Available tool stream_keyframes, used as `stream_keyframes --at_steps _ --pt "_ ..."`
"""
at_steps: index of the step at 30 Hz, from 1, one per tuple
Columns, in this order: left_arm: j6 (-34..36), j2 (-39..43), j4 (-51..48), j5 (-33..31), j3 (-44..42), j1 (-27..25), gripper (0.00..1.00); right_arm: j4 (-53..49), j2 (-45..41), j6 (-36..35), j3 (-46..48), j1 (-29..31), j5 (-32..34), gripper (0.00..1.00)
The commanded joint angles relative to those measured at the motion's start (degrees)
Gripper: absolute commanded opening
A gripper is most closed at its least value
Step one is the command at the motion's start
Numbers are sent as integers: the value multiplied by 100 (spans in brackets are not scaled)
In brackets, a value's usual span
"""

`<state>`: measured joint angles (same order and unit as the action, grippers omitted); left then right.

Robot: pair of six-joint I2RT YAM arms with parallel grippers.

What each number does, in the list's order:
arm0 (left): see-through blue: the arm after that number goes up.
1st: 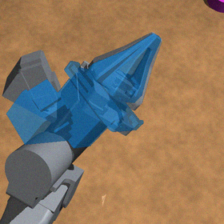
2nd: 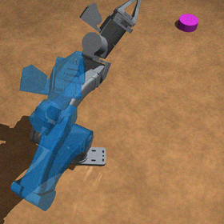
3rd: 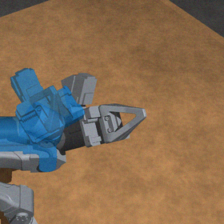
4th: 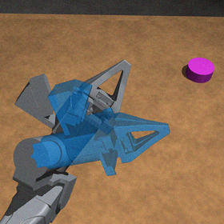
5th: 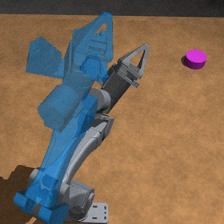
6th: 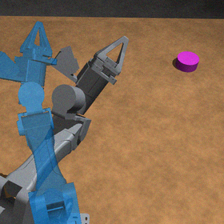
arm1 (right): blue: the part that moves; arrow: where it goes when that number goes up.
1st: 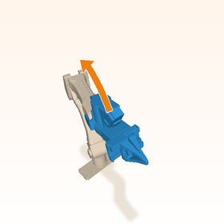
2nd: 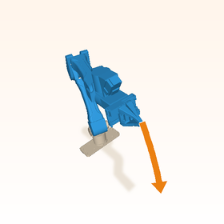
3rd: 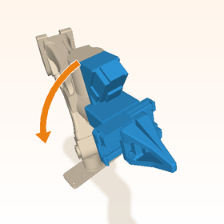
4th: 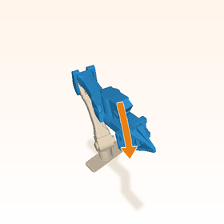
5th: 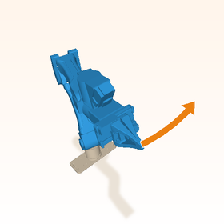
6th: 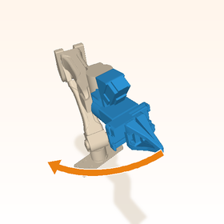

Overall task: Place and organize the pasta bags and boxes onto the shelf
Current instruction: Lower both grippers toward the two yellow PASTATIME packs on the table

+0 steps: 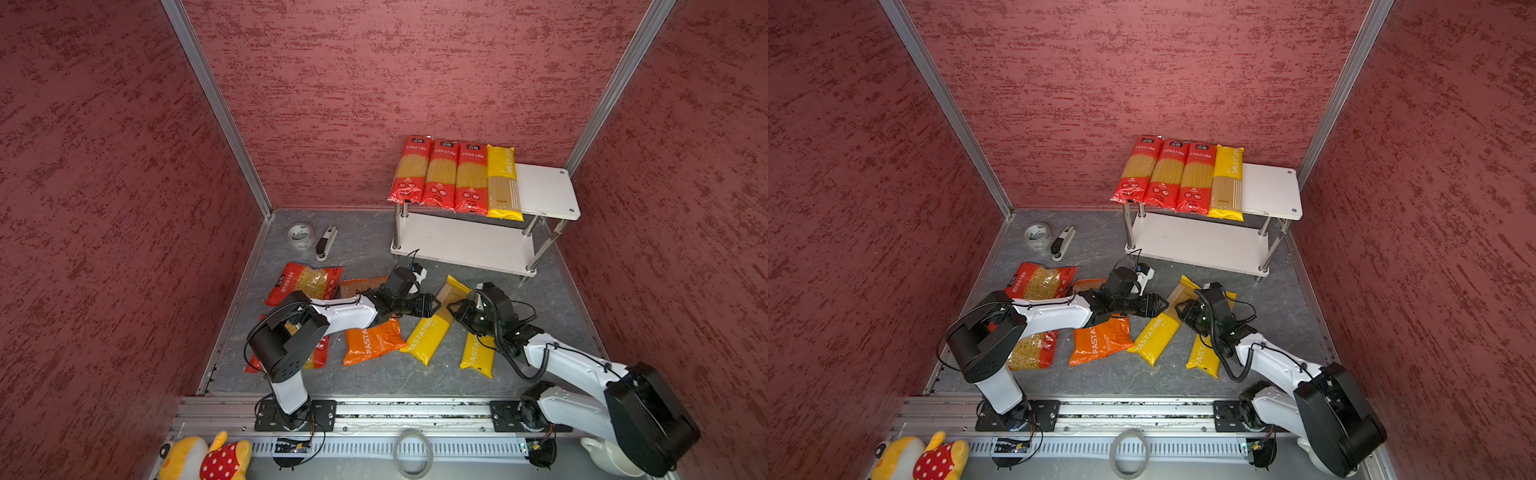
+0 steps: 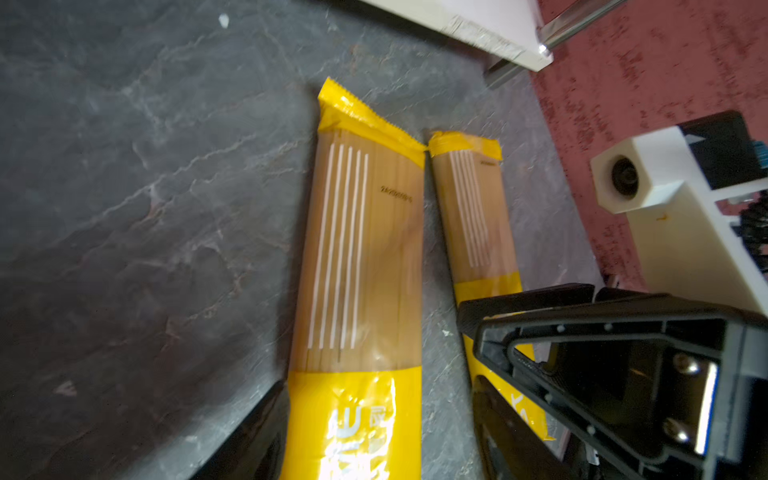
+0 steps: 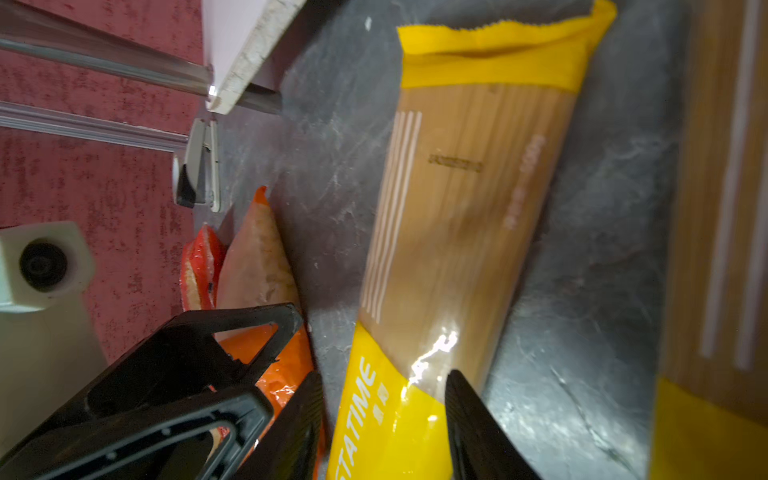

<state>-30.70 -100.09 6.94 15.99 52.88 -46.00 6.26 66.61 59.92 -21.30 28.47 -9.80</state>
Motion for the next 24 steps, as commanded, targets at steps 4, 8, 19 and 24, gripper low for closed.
stream_keyframes --at_steps 4,8,19,24 --pt "51 -213 -237 -98 55 -23 69 479 431 513 202 23 -6 50" --pt "-48 -376 -177 -28 39 -25 69 669 665 587 249 16 -66 50" --pt "-413 -523 216 229 -42 -64 69 1561 1340 635 178 9 -571 44" --pt "-457 -372 277 212 -216 -58 68 1848 1462 589 115 8 -733 23"
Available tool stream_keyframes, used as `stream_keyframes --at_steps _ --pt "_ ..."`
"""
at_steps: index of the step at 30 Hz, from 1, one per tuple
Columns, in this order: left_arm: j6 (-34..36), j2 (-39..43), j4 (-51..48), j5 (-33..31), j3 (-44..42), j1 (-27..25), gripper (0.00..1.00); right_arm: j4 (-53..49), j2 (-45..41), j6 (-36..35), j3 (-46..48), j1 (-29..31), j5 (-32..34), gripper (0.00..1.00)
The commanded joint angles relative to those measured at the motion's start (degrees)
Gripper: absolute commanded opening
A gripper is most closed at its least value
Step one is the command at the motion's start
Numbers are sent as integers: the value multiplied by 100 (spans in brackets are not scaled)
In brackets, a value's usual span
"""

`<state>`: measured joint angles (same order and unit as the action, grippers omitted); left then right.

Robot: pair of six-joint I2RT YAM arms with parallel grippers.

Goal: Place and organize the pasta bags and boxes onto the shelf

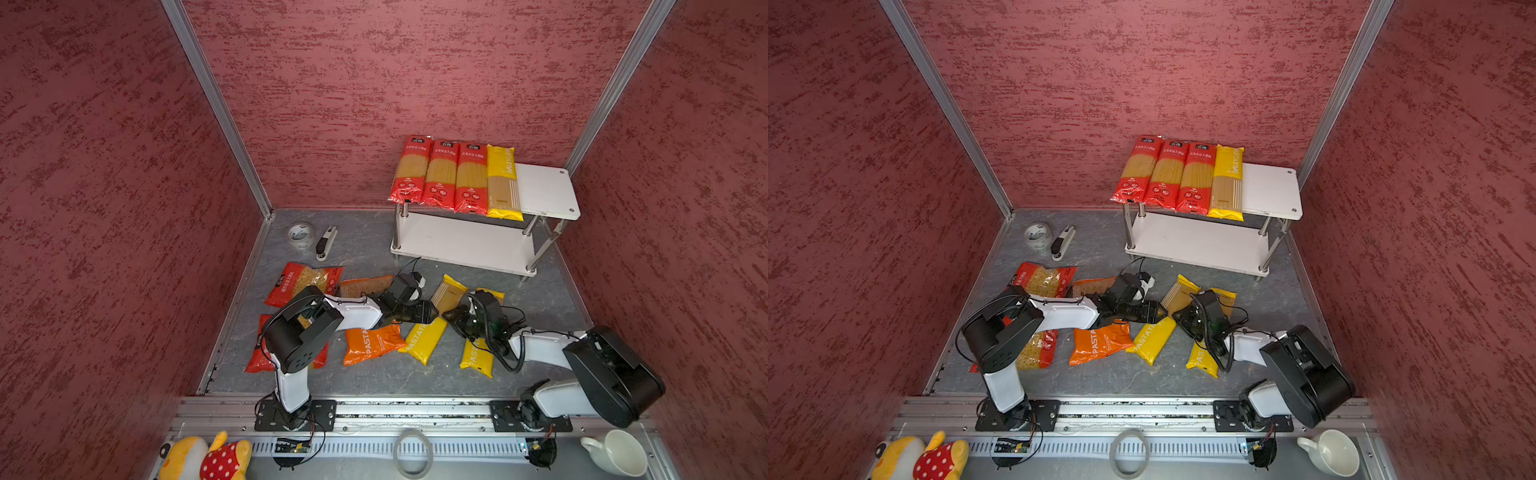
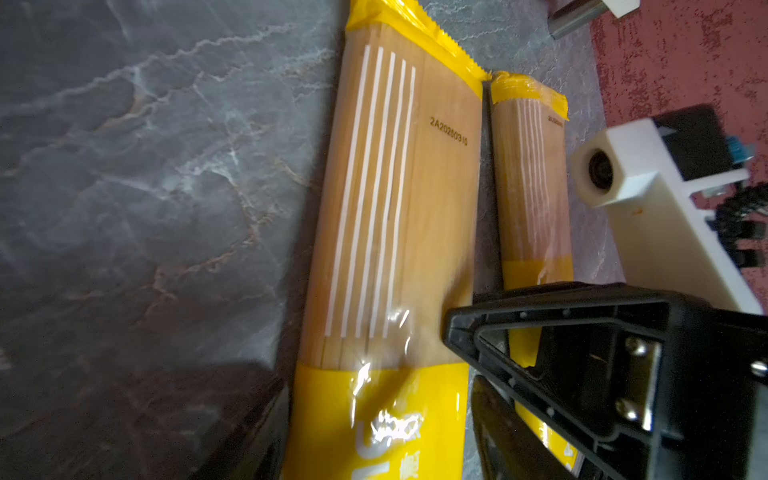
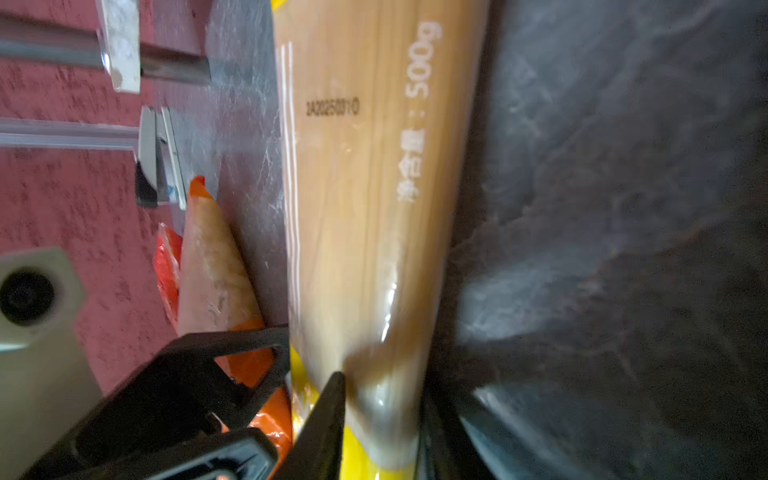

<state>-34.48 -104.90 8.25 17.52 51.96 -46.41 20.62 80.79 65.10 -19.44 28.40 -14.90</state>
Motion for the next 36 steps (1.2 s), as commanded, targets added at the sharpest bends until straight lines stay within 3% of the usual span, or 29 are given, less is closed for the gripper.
stream_keyframes --at_steps 1,6,14,25,31,36 --pt "-66 136 108 60 -135 -2 68 437 74 73 -79 11 -240 19" --pt "-67 393 12 16 -307 66 68 701 217 252 -70 8 -452 7" --pt "135 1087 -490 -227 -432 224 69 1439 582 1059 18 183 -777 4" --pt "265 1857 -961 -315 -406 124 69 3267 707 2881 375 501 -7 0" --pt "380 2332 -1262 -538 -419 212 69 3060 3 3350 323 500 84 0" --pt "442 2765 -1411 -623 -459 382 69 1853 -988 3122 19 499 351 0"
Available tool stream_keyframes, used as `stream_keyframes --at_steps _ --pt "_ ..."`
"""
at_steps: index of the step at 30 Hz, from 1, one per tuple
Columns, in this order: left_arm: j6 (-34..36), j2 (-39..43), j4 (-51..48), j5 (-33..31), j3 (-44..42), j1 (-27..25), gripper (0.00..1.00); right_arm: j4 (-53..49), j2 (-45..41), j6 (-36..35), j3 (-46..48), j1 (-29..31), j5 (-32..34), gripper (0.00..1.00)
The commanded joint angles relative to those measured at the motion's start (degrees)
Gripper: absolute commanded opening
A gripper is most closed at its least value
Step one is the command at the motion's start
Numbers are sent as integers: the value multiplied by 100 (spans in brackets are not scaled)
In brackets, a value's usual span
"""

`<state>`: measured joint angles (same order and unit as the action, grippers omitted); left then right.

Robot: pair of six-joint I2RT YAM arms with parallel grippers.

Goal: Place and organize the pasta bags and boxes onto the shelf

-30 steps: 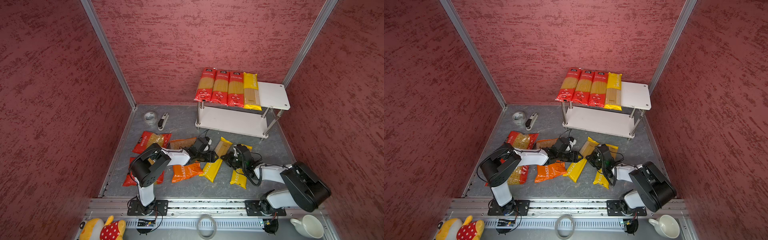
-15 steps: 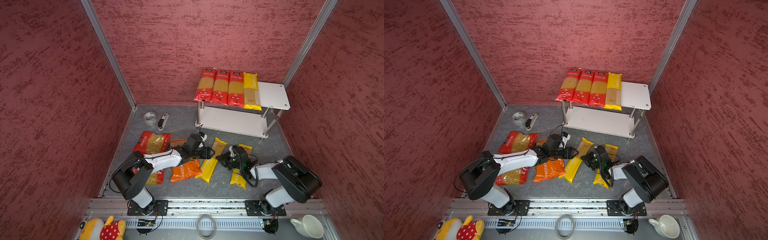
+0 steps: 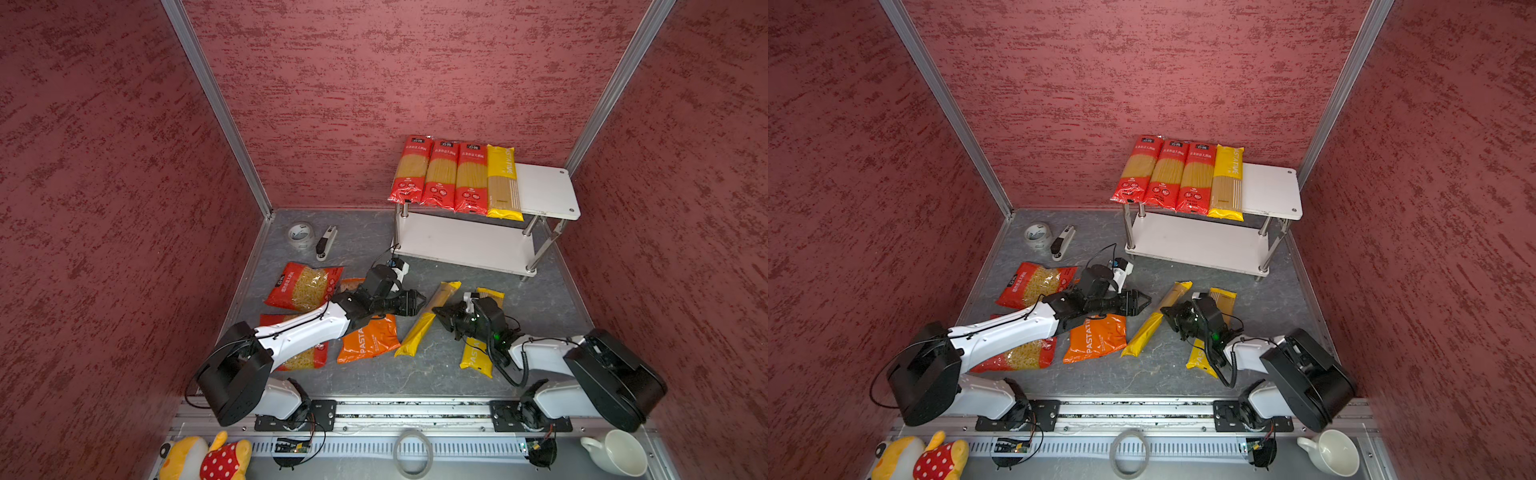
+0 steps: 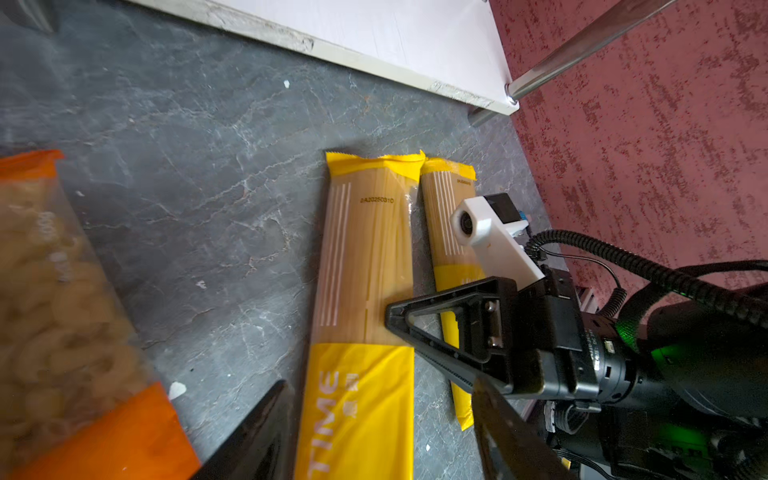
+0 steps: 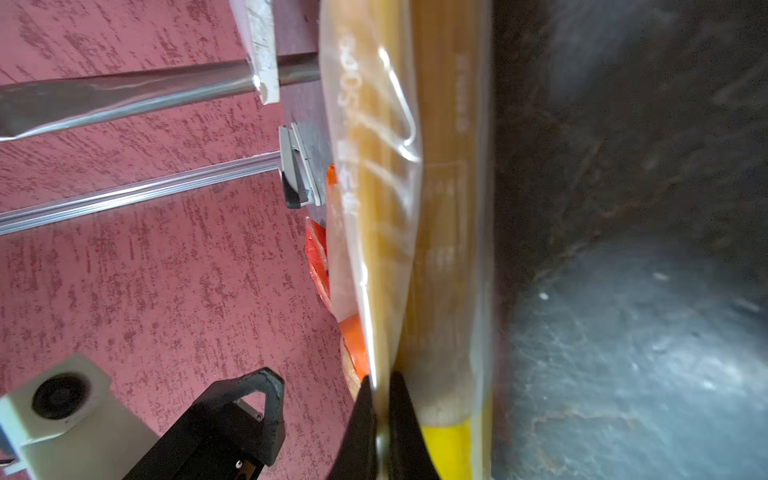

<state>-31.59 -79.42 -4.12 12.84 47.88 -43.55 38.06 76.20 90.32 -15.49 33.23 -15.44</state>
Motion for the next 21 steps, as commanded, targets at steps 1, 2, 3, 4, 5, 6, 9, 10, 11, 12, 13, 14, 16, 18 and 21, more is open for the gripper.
stream_keyframes --at_steps 1,2,3,4,5,6,9,10,11,12,13,14,16,18,21 --pt "171 308 -217 -176 -72 130 69 -71 -702 574 -447 16 479 0" --pt "194 369 -250 -185 -76 164 69 -186 -826 565 -503 17 542 0" --pt "210 450 -298 -194 -77 209 69 -265 -954 557 -559 17 603 0" --pt "236 540 -334 -211 -85 255 69 -277 -1053 541 -627 25 670 0" --pt "245 606 -384 -229 -88 298 69 -254 -1124 514 -671 29 734 0" --pt "255 694 -422 -256 -88 338 69 -173 -1196 466 -700 57 913 0" --pt "277 975 -507 -335 -114 446 69 190 -1187 278 -717 244 1562 0" --pt "277 1058 -527 -349 -127 468 69 310 -1106 227 -726 291 1760 0" --pt "282 1151 -551 -377 -133 492 69 486 -965 242 -722 357 1970 0" --pt "290 1226 -585 -403 -146 504 69 772 -771 241 -724 419 2157 0" --pt "311 1288 -614 -408 -140 513 69 1099 -554 236 -725 469 2296 0" --pt "326 1343 -639 -414 -154 519 69 1399 -286 295 -741 526 2424 0" --pt "336 1426 -650 -407 -175 510 69 2019 235 433 -816 632 2567 0" --pt "330 1464 -702 -389 -209 485 69 2612 857 673 -913 755 2610 0" --pt "329 1540 -718 -456 -301 444 70 3213 1452 889 -1095 920 2623 0"
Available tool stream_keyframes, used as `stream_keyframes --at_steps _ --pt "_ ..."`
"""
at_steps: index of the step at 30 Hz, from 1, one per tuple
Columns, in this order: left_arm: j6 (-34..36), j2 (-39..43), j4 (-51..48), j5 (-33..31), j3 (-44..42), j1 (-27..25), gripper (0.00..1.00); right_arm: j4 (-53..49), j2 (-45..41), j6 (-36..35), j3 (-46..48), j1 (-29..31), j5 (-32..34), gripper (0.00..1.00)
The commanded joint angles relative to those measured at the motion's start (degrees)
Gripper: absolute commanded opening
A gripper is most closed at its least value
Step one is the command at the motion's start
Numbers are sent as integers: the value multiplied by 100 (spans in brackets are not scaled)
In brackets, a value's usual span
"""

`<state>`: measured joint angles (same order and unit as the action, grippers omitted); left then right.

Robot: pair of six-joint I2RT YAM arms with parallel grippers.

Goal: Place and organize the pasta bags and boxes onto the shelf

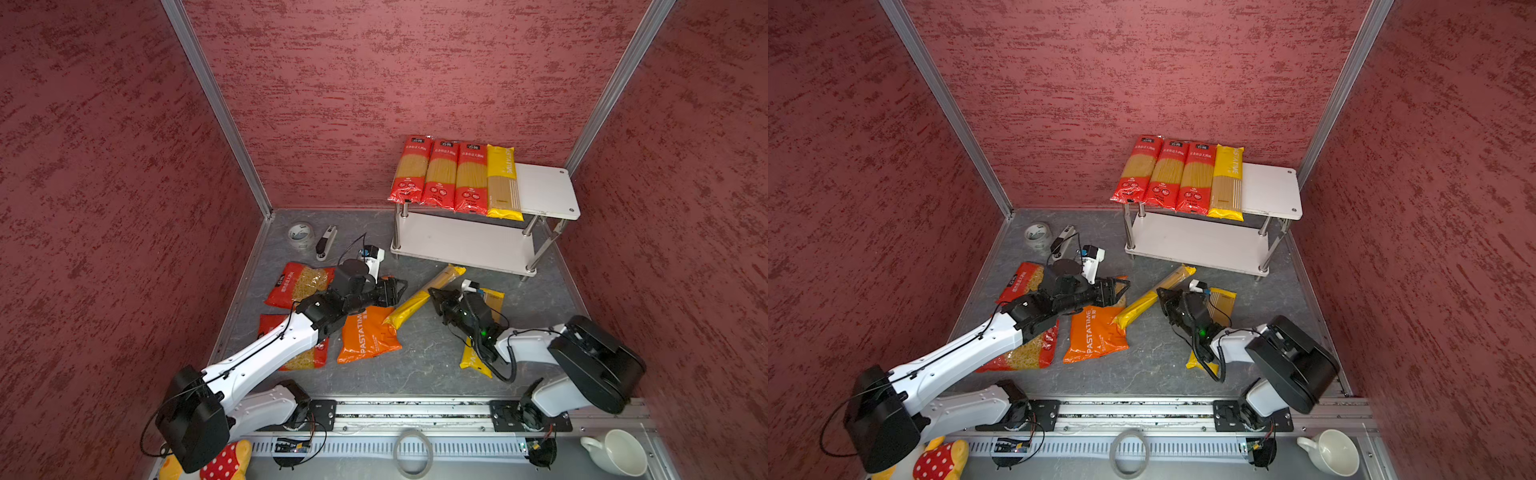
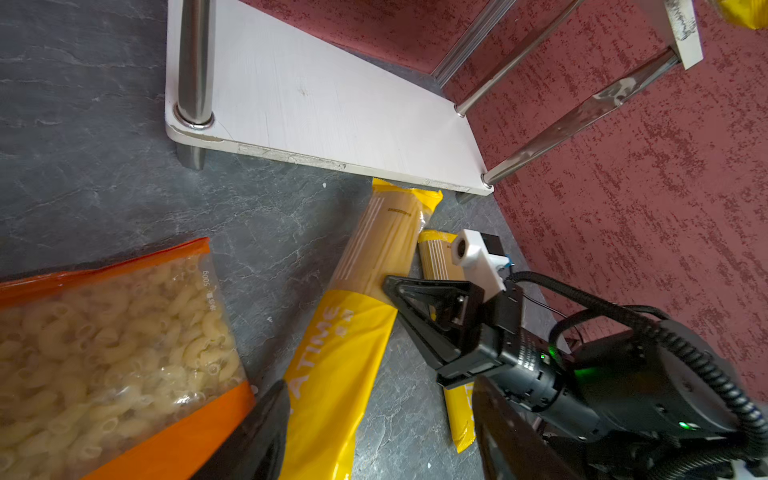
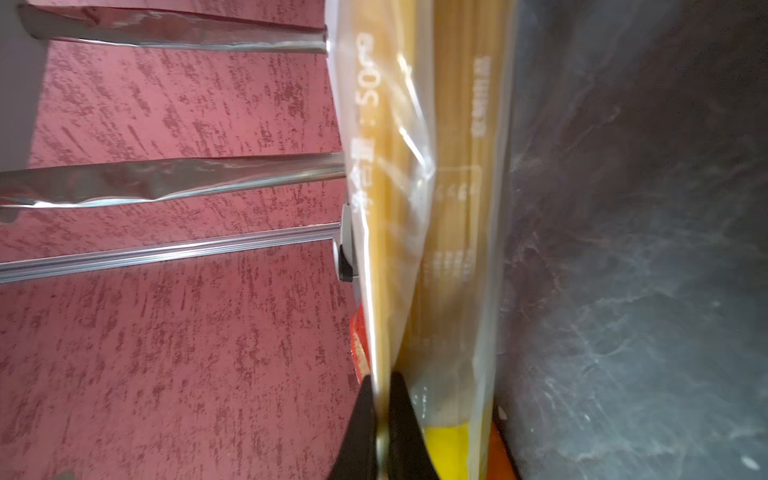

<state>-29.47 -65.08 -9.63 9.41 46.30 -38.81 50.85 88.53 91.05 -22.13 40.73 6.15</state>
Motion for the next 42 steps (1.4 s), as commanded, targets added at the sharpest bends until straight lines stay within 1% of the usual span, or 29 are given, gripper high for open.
stream_keyframes --at_steps 1,3,4,5,6,11,12,14,18,19,20,22,24,25,27,29,31,32,33,37,42 --pt "100 130 -160 -132 -180 -30 70 1963 305 842 -498 216 457 0" --pt "66 162 -120 -139 -231 -35 70 1764 445 852 -661 338 385 0" --pt "58 167 -103 -125 -239 -38 70 1613 473 891 -684 413 416 2" --pt "40 167 -73 -107 -237 -59 70 1430 491 919 -703 496 455 10" --pt "30 162 -59 -85 -240 -86 70 1220 497 948 -705 552 460 16" --pt "16 86 20 -57 -207 -302 70 452 388 907 -534 620 92 35" --pt "20 53 16 -40 -188 -345 69 206 295 887 -485 612 -14 38" --pt "29 -21 21 -38 -146 -440 70 -446 21 631 -409 573 -313 43" --pt "24 -205 150 12 -105 -581 70 -1501 -478 -52 -301 363 -896 46" --pt "0 -284 192 55 -86 -637 69 -1718 -495 -235 -293 259 -1118 46" --pt "-4 -368 232 85 -76 -691 69 -1876 -693 -409 -267 140 -1309 46" --pt "25 -517 246 137 -53 -835 70 -2202 -846 -747 -240 -97 -1582 46" --pt "76 -657 229 180 -52 -982 69 -2699 -957 -1383 -370 -365 -1832 46" --pt "91 -722 234 208 -60 -1056 70 -3140 -1017 -1782 -529 -520 -1872 46" --pt "91 -900 287 292 -71 -1206 70 -3827 -1038 -2671 -847 -766 -1782 46" --pt "88 -1181 387 386 -42 -1354 70 -4514 -864 -3584 -1335 -1017 -1662 46" --pt "67 -1475 428 383 7 -1476 70 -4980 -604 -4315 -1795 -1126 -1491 46" --pt "58 -1594 434 385 45 -1514 70 -5146 -557 -4583 -1985 -1137 -1340 47" --pt "49 -1735 469 384 73 -1556 69 -5238 -329 -4864 -2145 -1146 -1180 47" --pt "-64 -2219 697 401 120 -1672 69 -5169 119 -5466 -2556 -1185 -629 49" --pt "-146 -2661 653 331 228 -1725 69 -4782 600 -5680 -2875 -1217 -374 51"
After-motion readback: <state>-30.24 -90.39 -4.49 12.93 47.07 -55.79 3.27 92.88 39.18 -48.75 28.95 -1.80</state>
